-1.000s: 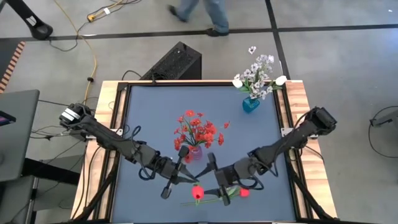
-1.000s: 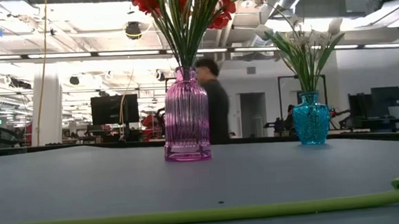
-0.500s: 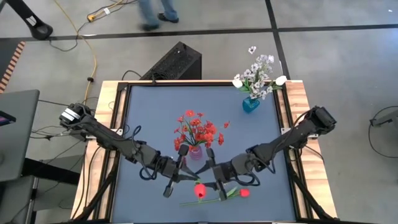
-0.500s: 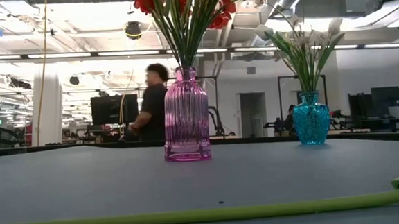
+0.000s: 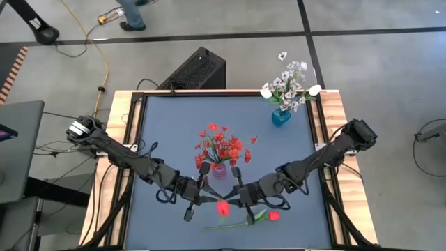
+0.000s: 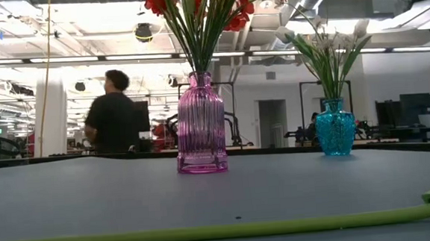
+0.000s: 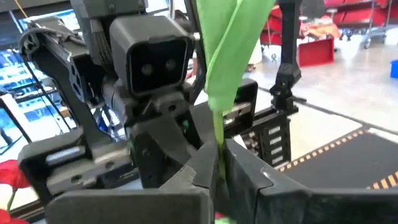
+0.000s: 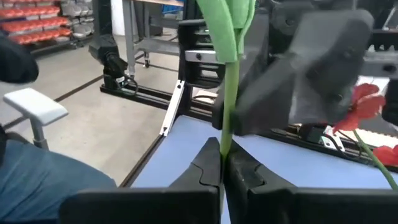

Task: Sort flowers into vase by color
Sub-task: Put the top red flower into the purple vase

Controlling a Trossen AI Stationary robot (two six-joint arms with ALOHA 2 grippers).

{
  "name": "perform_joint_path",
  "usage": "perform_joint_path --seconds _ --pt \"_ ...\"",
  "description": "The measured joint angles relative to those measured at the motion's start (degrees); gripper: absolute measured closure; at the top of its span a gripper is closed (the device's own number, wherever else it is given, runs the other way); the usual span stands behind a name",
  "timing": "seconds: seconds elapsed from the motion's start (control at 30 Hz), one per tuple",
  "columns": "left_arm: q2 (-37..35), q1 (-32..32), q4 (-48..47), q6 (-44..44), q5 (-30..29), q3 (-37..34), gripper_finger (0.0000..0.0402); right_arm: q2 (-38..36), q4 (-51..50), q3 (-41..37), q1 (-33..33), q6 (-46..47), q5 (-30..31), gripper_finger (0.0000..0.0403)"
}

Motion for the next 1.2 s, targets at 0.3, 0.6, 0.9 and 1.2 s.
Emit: perform_joint_path --seconds 0.3,0.6,0.9,1.2 --pt "-6.52 -0.82 -16.08 -2.63 1.94 -0.09 0.0297 -1.46 -4.65 -0.02 5.61 -7.59 8.87 0.0376" --pt "-16.11 -0.89 -33.38 -8.31 22.49 -0.09 0.0278 1.68 -3.64 -0.09 2.00 -11.75 18.80 0.0376" --pt "-25.33 -1.56 -47.85 -2.84 28.77 -0.10 0.0286 1.53 -2.18 -0.09 0.96 -17.82 22.43 0.0376" --pt "-35.24 1.51 -44.58 0.15 19.00 -10.86 0.0288 -1.82 6.51 -7.80 -1.95 -19.66 22.70 0.0376"
